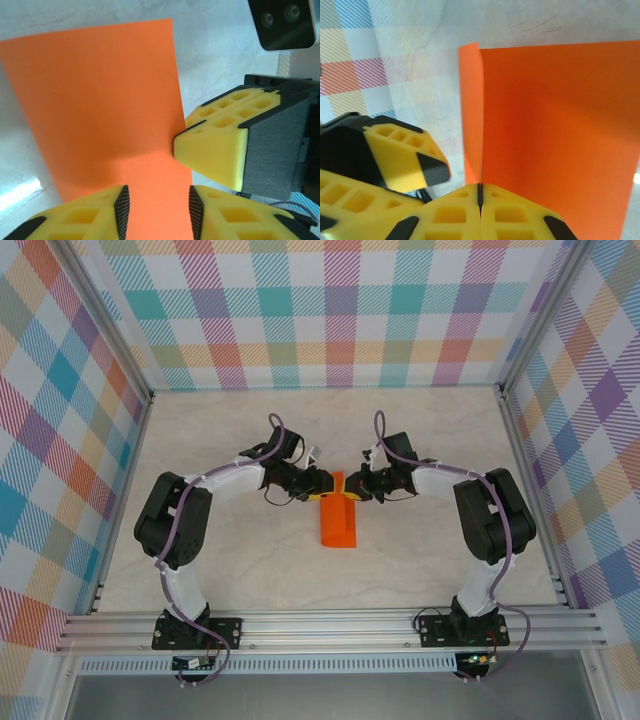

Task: Fold a paper plane with a square sheet of paper (fold left side to right side)
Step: First fold in half a square sheet of paper at the center of the table.

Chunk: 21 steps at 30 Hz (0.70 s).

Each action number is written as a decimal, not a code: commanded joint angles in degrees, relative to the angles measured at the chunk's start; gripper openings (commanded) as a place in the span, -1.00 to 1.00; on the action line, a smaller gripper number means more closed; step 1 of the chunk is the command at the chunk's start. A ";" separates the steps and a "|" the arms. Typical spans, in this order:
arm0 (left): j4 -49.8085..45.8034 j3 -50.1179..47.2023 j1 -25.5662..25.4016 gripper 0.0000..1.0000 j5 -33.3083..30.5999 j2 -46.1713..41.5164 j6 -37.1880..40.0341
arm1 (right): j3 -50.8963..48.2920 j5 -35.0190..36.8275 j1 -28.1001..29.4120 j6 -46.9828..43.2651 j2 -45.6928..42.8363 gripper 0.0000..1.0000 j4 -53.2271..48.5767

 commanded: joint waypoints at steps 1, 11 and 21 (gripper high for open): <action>-3.68 -0.71 -0.67 -0.11 -4.24 -5.65 1.26 | 2.24 3.32 0.31 -3.88 0.23 -0.93 -5.18; -3.02 -4.00 -2.18 -0.01 -9.02 -2.26 -3.08 | 3.99 9.13 0.31 -7.12 2.03 -0.92 -11.64; -2.96 -0.90 -4.70 0.06 -11.40 3.44 -5.04 | 3.41 10.39 0.31 -7.35 3.45 -0.88 -12.25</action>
